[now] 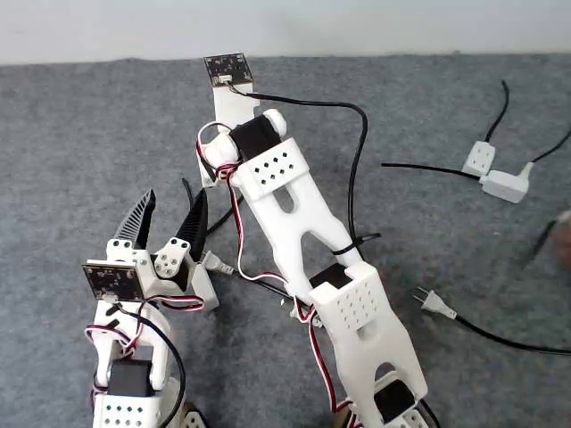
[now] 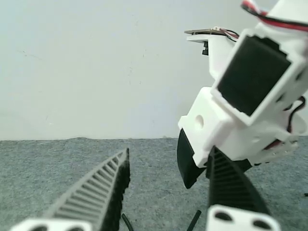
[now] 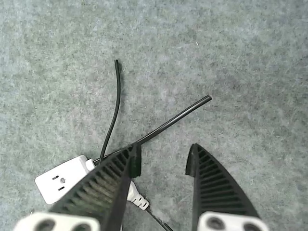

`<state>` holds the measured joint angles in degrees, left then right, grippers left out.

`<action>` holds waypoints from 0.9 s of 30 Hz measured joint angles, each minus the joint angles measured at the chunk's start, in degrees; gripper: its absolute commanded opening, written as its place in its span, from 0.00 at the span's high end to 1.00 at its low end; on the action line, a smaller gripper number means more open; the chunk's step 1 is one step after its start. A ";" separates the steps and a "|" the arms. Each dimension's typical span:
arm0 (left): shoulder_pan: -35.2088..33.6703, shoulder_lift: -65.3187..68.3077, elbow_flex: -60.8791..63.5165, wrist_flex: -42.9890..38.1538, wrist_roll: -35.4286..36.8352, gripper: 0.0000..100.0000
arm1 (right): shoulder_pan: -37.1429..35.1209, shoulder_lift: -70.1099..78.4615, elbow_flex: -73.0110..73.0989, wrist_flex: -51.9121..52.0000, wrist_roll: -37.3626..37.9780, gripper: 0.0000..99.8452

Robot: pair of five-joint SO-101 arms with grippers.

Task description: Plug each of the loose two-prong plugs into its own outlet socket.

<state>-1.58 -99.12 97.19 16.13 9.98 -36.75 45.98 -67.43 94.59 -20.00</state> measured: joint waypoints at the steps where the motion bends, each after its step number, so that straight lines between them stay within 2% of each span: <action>1: 0.00 0.00 0.00 0.00 0.00 0.74 | 0.00 0.00 0.00 0.00 0.00 0.83; 6: 0.00 0.00 0.00 0.00 0.00 0.79 | 0.00 0.00 0.00 0.00 0.00 0.83; 27: 0.00 0.00 0.00 0.62 0.00 0.80 | -0.09 2.02 0.00 0.00 0.00 0.83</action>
<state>-1.58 -99.12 97.19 16.75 9.98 -36.84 48.00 -67.43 94.59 -20.00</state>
